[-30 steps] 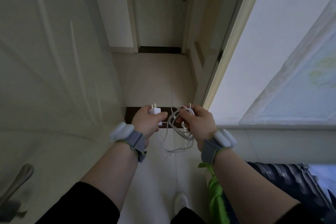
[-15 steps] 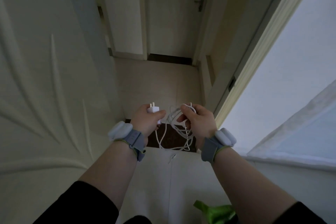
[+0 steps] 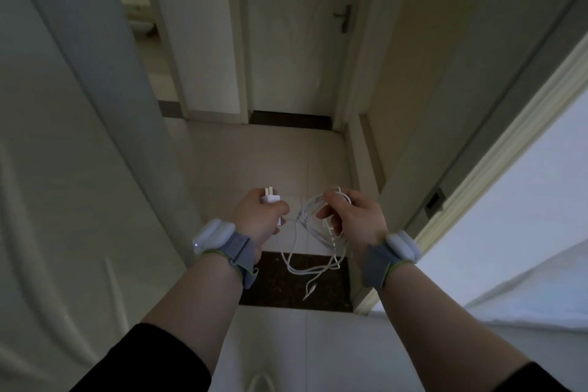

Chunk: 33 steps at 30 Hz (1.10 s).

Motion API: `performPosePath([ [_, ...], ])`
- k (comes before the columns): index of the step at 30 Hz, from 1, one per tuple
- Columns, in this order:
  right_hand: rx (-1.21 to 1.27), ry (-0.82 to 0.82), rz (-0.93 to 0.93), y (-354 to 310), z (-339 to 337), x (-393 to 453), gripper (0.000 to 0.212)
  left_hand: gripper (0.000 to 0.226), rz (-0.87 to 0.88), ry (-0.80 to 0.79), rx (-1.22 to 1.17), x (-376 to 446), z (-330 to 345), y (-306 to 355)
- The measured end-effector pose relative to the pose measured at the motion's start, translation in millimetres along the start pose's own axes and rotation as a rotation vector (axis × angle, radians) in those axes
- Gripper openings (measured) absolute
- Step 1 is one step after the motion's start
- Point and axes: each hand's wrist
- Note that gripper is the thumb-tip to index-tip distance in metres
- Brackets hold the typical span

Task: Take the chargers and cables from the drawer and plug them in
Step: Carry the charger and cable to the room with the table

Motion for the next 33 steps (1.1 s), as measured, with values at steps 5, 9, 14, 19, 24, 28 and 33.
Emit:
performPosePath([
  [5,0.026,0.004,0.021,-21.6,26.4,64.6,0.016,0.019,0.003,0.004,0.002,78.2,-6.3,16.6],
  [9,0.039,0.004,0.034,-33.1,40.8,106.0,0.017,0.028,-0.048,0.000,-0.017,124.1,-4.8,18.4],
  [14,0.045,-0.051,0.031,-46.4,56.0,172.7,0.013,0.029,-0.070,0.032,-0.015,190.2,5.7,23.0],
  [19,0.041,-0.147,0.020,-71.0,70.5,258.3,0.017,0.031,-0.070,0.086,-0.019,271.1,19.7,41.5],
  [24,-0.032,-0.244,-0.020,-104.7,85.1,349.9,0.015,0.037,-0.092,0.156,-0.055,356.1,36.3,65.9],
  [28,-0.090,-0.330,-0.072,-123.5,102.1,409.7,0.017,0.039,-0.100,0.192,-0.062,408.9,36.3,79.4],
  [33,-0.142,-0.409,-0.110,-140.5,130.7,468.4,0.016,0.042,-0.103,0.187,-0.061,462.4,24.4,91.2],
])
Point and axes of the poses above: each hand's wrist, its own x-axis towards the middle knuckle, its own z-axis out of the palm, y = z × x, and after that the axes turned 7 degrees about z, right-handed
